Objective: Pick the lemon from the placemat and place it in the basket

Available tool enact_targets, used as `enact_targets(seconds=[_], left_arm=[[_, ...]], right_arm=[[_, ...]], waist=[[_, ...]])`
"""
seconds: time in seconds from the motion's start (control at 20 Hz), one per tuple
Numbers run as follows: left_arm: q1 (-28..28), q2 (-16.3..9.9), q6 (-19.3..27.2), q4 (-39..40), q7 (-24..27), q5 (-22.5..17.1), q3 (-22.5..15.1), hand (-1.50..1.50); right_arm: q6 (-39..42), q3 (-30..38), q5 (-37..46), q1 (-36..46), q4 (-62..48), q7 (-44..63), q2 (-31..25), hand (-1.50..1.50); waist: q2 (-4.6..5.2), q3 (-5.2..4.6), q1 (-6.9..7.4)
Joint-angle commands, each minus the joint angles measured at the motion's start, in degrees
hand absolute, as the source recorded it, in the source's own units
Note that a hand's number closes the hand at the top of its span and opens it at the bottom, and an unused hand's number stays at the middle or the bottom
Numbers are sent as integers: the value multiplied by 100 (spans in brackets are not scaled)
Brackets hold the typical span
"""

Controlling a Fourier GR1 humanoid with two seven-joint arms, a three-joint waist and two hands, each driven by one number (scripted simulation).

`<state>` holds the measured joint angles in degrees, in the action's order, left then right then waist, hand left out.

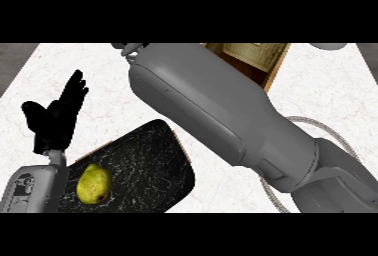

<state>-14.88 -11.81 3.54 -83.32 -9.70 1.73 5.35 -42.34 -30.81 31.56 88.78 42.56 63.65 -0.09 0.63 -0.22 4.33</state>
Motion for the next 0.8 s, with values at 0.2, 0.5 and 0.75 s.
enact_targets(seconds=[0.2,0.5,0.75], left_arm=[[0,72,69,-49,-53,20,-7,0],[285,-35,3,-149,81,7,92,0],[-111,-25,-34,280,21,-80,195,0]], right_arm=[[25,230,-598,310,-1388,-218,9,150],[57,537,-847,116,-1792,-841,9,150],[105,656,-1161,-51,-1786,-1261,9,150]], waist=[[42,5,-20],[-6,16,-182],[10,14,-224]])
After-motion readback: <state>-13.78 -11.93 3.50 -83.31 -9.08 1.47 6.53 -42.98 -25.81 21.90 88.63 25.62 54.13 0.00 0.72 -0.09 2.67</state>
